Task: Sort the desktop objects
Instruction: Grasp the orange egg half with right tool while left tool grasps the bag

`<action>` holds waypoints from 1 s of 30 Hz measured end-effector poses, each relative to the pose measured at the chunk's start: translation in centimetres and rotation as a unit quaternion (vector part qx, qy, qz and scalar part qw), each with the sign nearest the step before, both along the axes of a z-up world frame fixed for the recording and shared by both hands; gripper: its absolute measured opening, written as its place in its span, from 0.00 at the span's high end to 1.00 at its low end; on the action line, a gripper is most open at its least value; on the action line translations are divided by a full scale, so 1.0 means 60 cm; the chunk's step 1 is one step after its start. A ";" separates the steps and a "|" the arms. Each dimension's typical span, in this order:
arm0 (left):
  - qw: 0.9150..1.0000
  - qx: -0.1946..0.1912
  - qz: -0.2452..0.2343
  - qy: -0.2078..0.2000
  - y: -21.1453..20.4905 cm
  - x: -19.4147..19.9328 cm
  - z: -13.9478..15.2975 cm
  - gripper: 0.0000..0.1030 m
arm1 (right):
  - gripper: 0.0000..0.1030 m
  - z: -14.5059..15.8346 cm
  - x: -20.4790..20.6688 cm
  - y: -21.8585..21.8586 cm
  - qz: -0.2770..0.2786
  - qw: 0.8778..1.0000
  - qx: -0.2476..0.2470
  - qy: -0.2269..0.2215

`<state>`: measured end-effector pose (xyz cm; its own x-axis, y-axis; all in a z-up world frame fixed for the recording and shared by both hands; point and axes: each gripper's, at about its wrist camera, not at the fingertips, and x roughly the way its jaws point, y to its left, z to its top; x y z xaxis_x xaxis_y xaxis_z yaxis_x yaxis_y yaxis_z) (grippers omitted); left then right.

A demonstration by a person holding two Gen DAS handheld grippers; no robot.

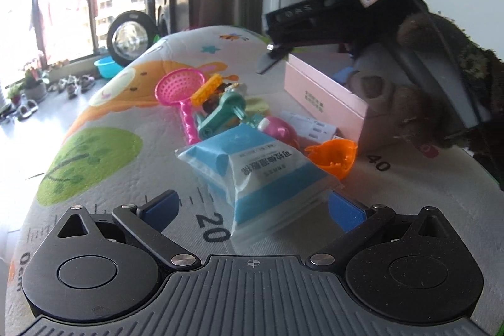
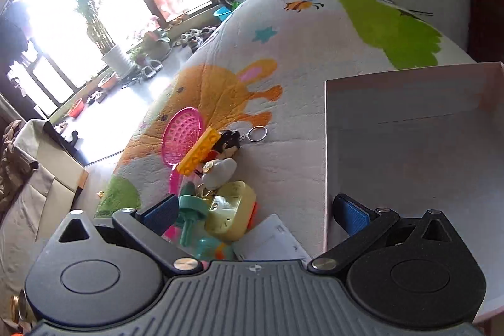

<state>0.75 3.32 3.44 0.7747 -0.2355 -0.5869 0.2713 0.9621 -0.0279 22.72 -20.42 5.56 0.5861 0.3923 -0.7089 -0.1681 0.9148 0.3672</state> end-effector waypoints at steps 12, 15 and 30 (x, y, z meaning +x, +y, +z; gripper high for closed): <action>0.999 -0.005 0.046 0.026 -0.021 0.057 -0.001 0.00 | 0.00 0.081 -0.163 0.011 0.061 0.968 -0.079 -0.230; 0.997 0.012 0.067 0.036 -0.008 0.071 -0.011 0.00 | 0.00 0.067 -0.238 -0.019 0.059 0.961 -0.125 -0.241; 0.987 -0.002 0.130 0.092 0.037 0.111 0.010 0.00 | 0.47 -0.043 -0.254 0.013 0.115 0.974 -0.137 -0.136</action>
